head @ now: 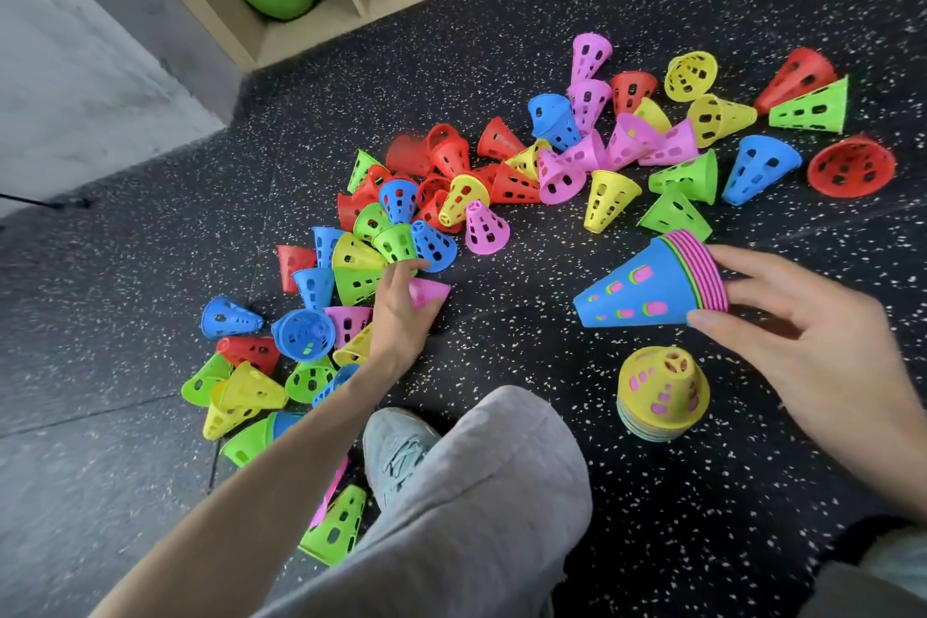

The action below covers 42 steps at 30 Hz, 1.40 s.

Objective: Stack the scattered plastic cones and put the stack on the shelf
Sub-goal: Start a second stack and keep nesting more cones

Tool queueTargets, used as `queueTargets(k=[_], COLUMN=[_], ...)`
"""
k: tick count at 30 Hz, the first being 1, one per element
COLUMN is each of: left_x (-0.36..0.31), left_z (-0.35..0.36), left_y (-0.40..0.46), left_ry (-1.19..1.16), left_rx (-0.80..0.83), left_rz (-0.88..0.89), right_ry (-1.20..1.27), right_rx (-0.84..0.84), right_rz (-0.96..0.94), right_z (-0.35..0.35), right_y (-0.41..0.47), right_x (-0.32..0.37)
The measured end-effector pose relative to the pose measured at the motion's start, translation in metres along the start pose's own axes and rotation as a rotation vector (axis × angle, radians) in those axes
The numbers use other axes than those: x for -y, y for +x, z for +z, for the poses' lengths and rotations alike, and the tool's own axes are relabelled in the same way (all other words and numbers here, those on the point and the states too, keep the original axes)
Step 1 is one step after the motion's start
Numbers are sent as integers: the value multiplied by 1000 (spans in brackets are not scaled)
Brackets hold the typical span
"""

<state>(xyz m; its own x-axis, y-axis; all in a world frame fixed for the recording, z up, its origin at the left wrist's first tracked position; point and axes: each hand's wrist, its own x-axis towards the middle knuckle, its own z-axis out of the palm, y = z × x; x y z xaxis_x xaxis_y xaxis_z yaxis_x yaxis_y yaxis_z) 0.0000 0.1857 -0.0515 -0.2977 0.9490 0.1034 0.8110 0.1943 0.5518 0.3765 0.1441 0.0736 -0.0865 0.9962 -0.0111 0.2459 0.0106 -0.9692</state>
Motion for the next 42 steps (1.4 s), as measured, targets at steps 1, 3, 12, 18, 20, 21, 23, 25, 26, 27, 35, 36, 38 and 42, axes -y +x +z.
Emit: queueTargets(k=[1, 3, 12, 18, 20, 21, 23, 25, 26, 27, 35, 36, 38, 42], left_x=[0, 3, 8, -45, -68, -80, -105, -130, -140, -149, -183, -184, -185, -191], left_z=[0, 1, 3, 7, 5, 4, -1, -6, -8, -9, -2, 0, 2, 4], left_y=[-1, -2, -5, -23, -32, -37, -45, -51, -55, -58, -74, -75, -77, -80], left_ry=[-11, -26, -100, -314, -402, -438, -503, -537, -543, -555, -587, -589, -583, -590], left_rx=[-28, -54, 135, 87, 109, 124, 165, 216, 241, 261, 327, 325, 323, 320], left_rz=[15, -4, -177, -88, -49, -22, 46, 118, 146, 165, 227, 228, 231, 224], right_ry=[1, 6, 46, 45, 53, 62, 93, 111, 114, 116, 76, 76, 65, 107], right_rx=[-2, -9, -19, -51, -74, -92, -142, -189, -202, -205, -54, -24, 28, 47], right_rz=[1, -4, 0, 1, -12, -22, -36, -46, -49, -51, -46, -46, -49, -31], right_z=[0, 0, -2, -5, -6, -7, -10, -13, -15, -17, -19, -17, -14, -13], right_y=[0, 0, -1, 1, 1, 2, 3, 6, 7, 8, 8, 8, 7, 7], right_x=[-1, -2, -4, -4, -4, -4, -4, -3, -3, -3, -6, -6, -7, -11])
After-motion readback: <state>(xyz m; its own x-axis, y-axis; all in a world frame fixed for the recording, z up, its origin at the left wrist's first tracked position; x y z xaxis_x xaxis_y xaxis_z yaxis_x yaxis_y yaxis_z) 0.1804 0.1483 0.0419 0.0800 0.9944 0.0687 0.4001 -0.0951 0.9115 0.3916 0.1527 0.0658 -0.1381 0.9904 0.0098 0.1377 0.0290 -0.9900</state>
